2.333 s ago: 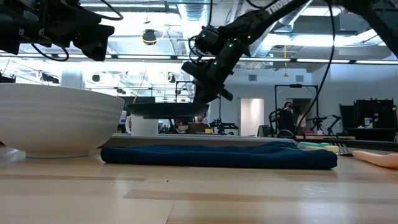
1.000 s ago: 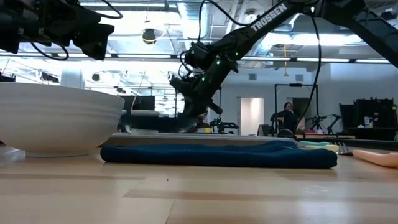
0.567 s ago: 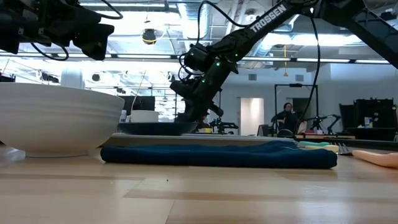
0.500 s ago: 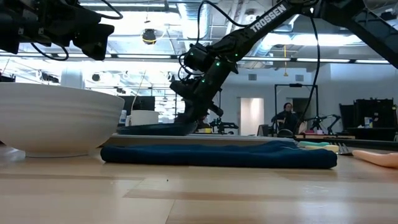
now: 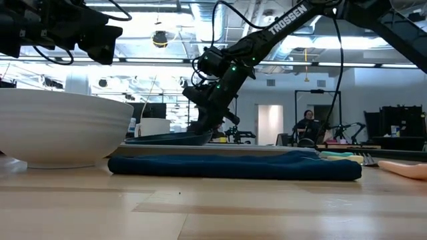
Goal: Set up tray
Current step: Put the black plate on the bottom left of the white mug, then put the white bowl on the black plate
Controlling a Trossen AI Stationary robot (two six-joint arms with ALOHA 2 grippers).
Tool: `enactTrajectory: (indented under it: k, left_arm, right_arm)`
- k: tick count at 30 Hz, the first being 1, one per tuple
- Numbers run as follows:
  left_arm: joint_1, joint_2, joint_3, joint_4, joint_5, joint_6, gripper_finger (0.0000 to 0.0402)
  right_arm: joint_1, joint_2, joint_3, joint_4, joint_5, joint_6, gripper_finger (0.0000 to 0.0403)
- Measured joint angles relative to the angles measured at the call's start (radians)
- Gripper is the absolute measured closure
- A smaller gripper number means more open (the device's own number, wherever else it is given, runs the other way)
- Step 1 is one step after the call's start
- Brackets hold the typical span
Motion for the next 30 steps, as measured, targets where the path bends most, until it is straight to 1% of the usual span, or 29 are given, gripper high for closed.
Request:
enactTrajectory:
  k: [10,16,22,26,27,30]
  left_arm:
    - [0.000,0.000,0.000,0.000,0.000,0.001,0.0269]
    - [0.000,0.000,0.000,-0.004,0.000,0.001,0.0269]
    - [0.000,0.000,0.000,-0.010,0.000,0.002,0.0269]
    - [0.000,0.000,-0.001,-0.021,0.000,0.002,0.0269]
    - [0.000,0.000,-0.001,-0.022,0.000,0.002,0.0269]
    - [0.000,0.000,-0.001,-0.031,0.000,0.002,0.0269]
  right_arm:
    - [0.008,0.000,0.000,0.000,0.008,-0.006,0.0347]
    - [0.008,-0.006,0.000,-0.017,-0.004,-0.008,0.0344]
    - [0.012,-0.084,0.000,-0.053,-0.004,-0.021,0.0344]
    - [0.031,-0.164,0.000,-0.111,0.054,-0.053,0.0344]
    - [0.040,-0.184,0.000,-0.138,0.082,-0.062,0.0344]
    - [0.079,-0.238,-0.001,-0.212,0.215,-0.070,0.0344]
